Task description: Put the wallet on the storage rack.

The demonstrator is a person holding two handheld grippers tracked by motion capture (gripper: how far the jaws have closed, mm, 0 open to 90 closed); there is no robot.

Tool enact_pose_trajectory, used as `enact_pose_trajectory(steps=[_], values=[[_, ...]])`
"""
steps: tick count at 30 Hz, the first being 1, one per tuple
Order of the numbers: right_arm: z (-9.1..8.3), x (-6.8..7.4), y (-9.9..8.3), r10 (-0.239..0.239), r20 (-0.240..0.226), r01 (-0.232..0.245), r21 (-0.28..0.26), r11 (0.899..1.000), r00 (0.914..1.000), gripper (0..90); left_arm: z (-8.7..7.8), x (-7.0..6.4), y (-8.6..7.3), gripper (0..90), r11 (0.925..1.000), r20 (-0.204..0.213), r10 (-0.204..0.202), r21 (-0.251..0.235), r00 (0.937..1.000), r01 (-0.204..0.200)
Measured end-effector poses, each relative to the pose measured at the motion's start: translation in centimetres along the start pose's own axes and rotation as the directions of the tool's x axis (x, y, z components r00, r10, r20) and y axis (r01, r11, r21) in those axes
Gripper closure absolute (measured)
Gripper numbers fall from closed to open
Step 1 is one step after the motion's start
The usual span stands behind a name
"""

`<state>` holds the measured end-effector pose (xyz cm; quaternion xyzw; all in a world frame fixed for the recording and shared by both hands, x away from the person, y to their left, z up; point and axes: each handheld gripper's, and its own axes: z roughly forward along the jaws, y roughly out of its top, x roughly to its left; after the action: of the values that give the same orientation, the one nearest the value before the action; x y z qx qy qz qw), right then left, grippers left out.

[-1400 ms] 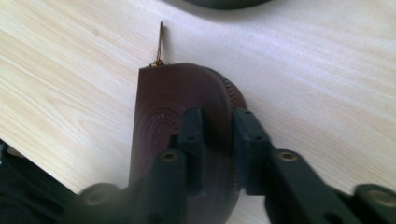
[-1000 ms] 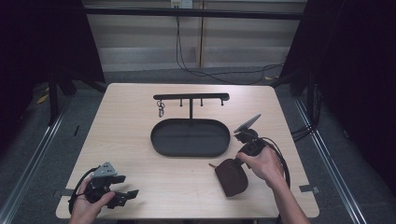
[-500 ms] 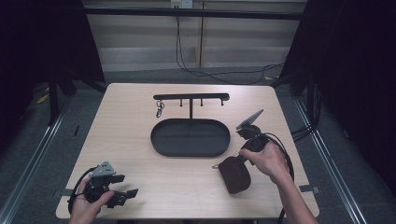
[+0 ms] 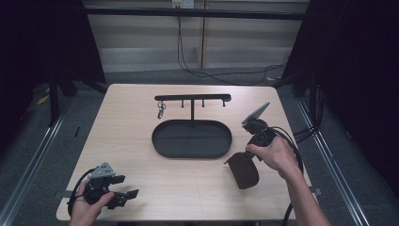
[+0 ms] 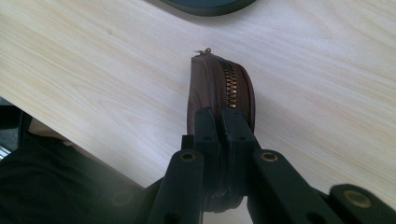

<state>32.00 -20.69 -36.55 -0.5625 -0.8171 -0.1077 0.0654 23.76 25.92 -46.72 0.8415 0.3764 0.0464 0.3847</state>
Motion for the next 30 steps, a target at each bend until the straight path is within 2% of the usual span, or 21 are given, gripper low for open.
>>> enact_pose_trajectory(steps=[4,8,13,16,30], values=[[-0.4,-0.2,0.3,-0.005,-0.010,0.005,-0.003,1.000,0.9999,85.7,-0.2,0.0,0.0,20.6,0.9998,-0.008,-0.005,-0.017,1.0000,0.005],[-0.7,-0.2,0.8,0.006,-0.006,-0.006,-0.006,1.000,1.0000,85.7,-0.2,0.1,0.0,20.6,0.9999,-0.010,-0.004,-0.010,0.9999,0.004],[-1.2,0.2,1.3,-0.004,0.011,0.004,-0.003,1.000,0.9999,85.7,-0.2,0.0,0.0,20.3,1.0000,-0.006,-0.003,-0.006,1.0000,0.003],[-1.7,0.2,1.5,0.000,0.004,0.001,-0.016,1.000,1.0000,85.8,-0.2,0.1,0.0,20.3,1.0000,0.001,-0.007,-0.006,1.0000,0.007],[-4.3,0.6,2.9,-0.009,0.032,0.011,-0.057,0.998,0.9994,85.7,-0.1,0.2,0.0,19.1,0.9996,0.015,-0.024,-0.011,0.9996,0.024]])
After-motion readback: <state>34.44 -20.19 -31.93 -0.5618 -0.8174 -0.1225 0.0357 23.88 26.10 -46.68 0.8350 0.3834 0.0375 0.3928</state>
